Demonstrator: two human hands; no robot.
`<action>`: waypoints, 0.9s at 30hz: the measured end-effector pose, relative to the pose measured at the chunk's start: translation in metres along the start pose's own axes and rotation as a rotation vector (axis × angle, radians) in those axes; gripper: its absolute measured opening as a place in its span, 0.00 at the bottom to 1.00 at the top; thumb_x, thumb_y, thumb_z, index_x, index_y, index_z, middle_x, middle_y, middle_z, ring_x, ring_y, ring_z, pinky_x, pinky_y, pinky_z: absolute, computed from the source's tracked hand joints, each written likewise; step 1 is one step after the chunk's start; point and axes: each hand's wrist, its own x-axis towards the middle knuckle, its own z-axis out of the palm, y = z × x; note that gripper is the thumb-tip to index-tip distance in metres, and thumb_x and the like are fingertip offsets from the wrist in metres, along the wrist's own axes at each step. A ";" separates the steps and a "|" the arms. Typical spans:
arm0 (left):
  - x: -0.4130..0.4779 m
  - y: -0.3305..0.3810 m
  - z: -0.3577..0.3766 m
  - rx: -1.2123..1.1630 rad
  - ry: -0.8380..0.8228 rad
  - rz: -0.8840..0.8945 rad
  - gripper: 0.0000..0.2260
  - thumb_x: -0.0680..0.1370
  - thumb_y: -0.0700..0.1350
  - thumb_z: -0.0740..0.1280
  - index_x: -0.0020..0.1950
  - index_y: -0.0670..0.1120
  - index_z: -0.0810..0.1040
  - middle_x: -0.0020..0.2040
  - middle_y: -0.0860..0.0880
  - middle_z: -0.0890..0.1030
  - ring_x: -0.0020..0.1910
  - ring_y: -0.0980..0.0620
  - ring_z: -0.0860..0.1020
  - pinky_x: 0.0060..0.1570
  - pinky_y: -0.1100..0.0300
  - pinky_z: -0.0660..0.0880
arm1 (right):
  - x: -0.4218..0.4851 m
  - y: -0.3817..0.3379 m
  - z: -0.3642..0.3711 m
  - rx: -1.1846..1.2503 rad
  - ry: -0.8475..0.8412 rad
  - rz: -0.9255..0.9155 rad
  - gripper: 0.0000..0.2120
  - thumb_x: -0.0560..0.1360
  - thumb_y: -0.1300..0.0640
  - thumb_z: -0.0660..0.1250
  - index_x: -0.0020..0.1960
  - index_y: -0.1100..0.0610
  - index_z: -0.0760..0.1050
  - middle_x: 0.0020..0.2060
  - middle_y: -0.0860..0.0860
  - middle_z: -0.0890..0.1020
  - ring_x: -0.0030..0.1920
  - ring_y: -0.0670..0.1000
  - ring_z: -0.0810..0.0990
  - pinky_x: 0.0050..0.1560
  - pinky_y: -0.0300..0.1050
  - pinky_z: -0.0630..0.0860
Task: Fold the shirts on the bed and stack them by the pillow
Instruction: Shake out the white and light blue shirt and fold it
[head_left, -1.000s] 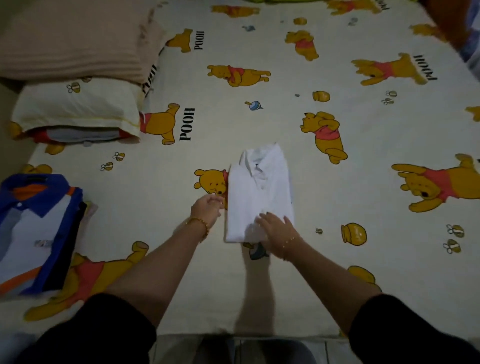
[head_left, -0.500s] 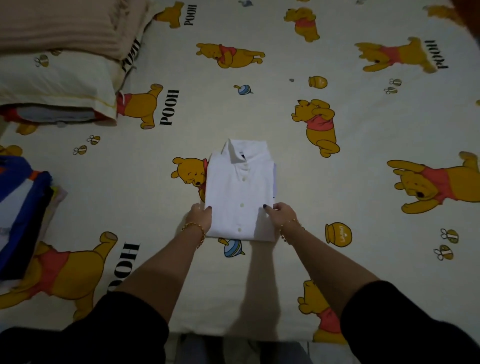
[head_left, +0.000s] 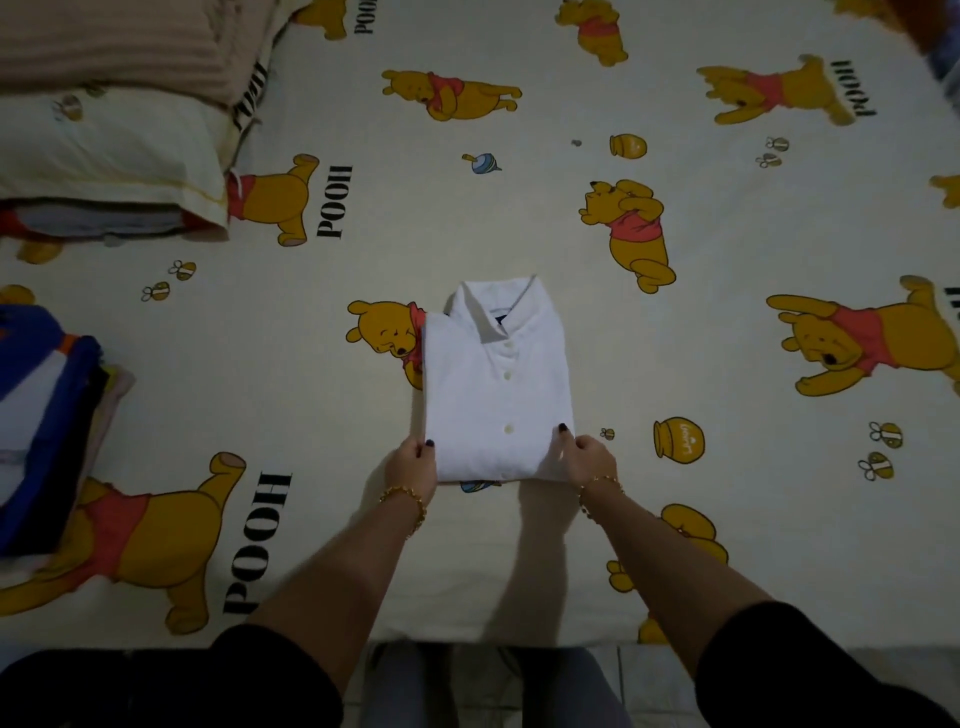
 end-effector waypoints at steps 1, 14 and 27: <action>-0.002 -0.007 0.000 0.007 -0.001 -0.013 0.13 0.82 0.42 0.57 0.60 0.36 0.75 0.57 0.38 0.78 0.55 0.41 0.75 0.45 0.61 0.66 | 0.000 0.004 0.000 -0.037 -0.020 -0.001 0.17 0.81 0.49 0.57 0.42 0.61 0.72 0.41 0.57 0.75 0.45 0.56 0.73 0.43 0.43 0.65; -0.015 -0.041 -0.013 0.153 -0.024 -0.023 0.16 0.80 0.54 0.60 0.44 0.43 0.77 0.39 0.47 0.76 0.41 0.47 0.73 0.35 0.59 0.65 | -0.029 0.027 0.000 -0.163 -0.136 -0.114 0.22 0.81 0.46 0.54 0.40 0.60 0.74 0.35 0.53 0.75 0.40 0.55 0.73 0.38 0.44 0.66; 0.031 -0.014 0.021 0.066 0.181 0.102 0.17 0.81 0.53 0.58 0.50 0.39 0.74 0.46 0.42 0.78 0.44 0.44 0.74 0.41 0.57 0.68 | 0.007 -0.001 0.018 0.035 0.222 -0.198 0.15 0.81 0.47 0.54 0.48 0.59 0.67 0.35 0.51 0.73 0.35 0.52 0.73 0.35 0.45 0.66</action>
